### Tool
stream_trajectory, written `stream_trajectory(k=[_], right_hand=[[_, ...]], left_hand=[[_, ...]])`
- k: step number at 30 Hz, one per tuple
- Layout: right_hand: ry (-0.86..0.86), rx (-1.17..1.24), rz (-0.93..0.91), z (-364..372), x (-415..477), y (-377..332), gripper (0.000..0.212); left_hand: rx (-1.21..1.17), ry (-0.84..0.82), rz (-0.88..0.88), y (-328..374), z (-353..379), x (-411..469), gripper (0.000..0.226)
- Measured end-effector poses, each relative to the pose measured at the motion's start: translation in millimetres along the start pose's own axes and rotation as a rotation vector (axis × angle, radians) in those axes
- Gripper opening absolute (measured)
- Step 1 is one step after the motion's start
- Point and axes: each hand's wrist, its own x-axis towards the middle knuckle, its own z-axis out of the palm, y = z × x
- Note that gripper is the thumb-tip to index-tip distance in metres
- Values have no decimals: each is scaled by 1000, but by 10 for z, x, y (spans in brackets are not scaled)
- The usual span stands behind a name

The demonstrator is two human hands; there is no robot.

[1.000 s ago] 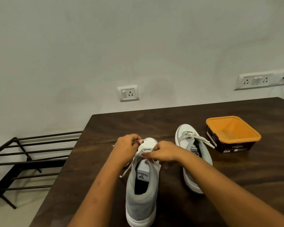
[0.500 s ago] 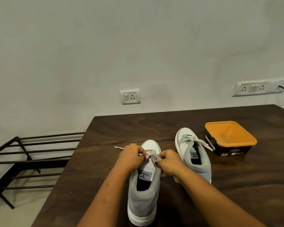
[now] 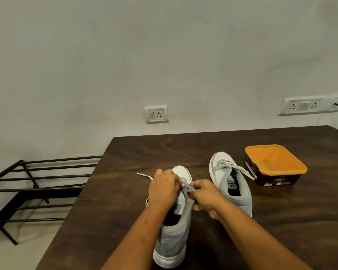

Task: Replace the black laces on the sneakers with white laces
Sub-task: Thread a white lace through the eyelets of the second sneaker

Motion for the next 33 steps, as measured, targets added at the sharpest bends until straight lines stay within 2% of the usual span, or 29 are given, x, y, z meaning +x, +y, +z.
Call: stream_trajectory(k=[3,8,25,33], right_hand=[[-15,19,7,-7,6,-7,15],[-40,25,16,-31,-9,-30,16],[-204,-36,7,-182,26,-143,22],[-372,60,68,-367,-19,-252,25]], left_hand=[[-77,2,3,-40,4,8,21],[-48,13,18,-23,-4,7,21],[-98,-170,99,-81,-2,136,28],[-100,-176,95,-85,-36,172,28]])
